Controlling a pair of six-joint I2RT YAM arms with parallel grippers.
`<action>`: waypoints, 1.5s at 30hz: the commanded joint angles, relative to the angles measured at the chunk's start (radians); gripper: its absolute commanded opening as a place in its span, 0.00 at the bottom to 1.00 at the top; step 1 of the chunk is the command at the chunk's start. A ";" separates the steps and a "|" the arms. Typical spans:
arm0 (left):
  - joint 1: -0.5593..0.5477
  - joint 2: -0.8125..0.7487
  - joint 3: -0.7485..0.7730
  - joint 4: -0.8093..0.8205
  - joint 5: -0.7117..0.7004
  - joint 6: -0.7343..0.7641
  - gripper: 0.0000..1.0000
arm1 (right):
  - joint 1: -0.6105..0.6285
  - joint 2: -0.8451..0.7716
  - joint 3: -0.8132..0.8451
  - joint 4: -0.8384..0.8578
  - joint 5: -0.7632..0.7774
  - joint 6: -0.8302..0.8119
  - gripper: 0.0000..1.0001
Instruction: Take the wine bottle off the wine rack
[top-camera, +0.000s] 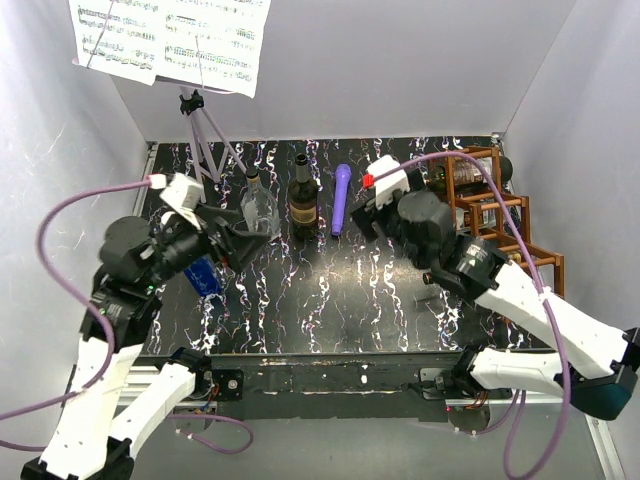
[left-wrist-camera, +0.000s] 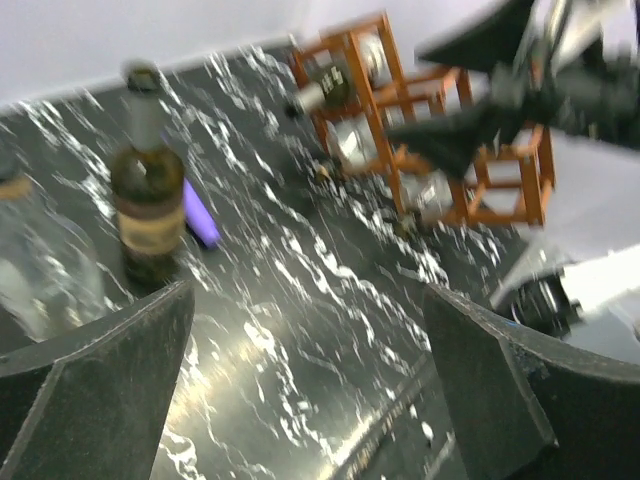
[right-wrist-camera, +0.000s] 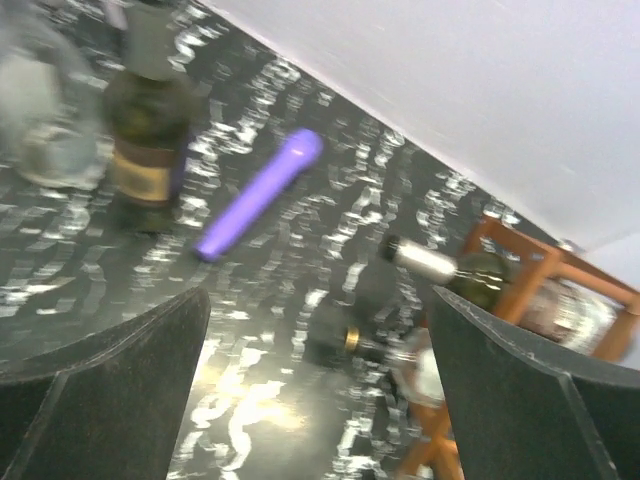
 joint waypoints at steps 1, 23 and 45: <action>-0.024 -0.028 -0.190 0.110 0.216 -0.009 0.98 | -0.214 0.023 0.017 0.029 -0.144 -0.252 0.95; -0.055 -0.243 -0.505 0.224 0.145 0.028 0.98 | -0.631 0.528 0.255 -0.256 -0.502 -0.998 0.80; -0.055 -0.273 -0.505 0.210 0.114 0.035 0.98 | -0.746 0.624 0.144 -0.044 -0.557 -1.199 0.68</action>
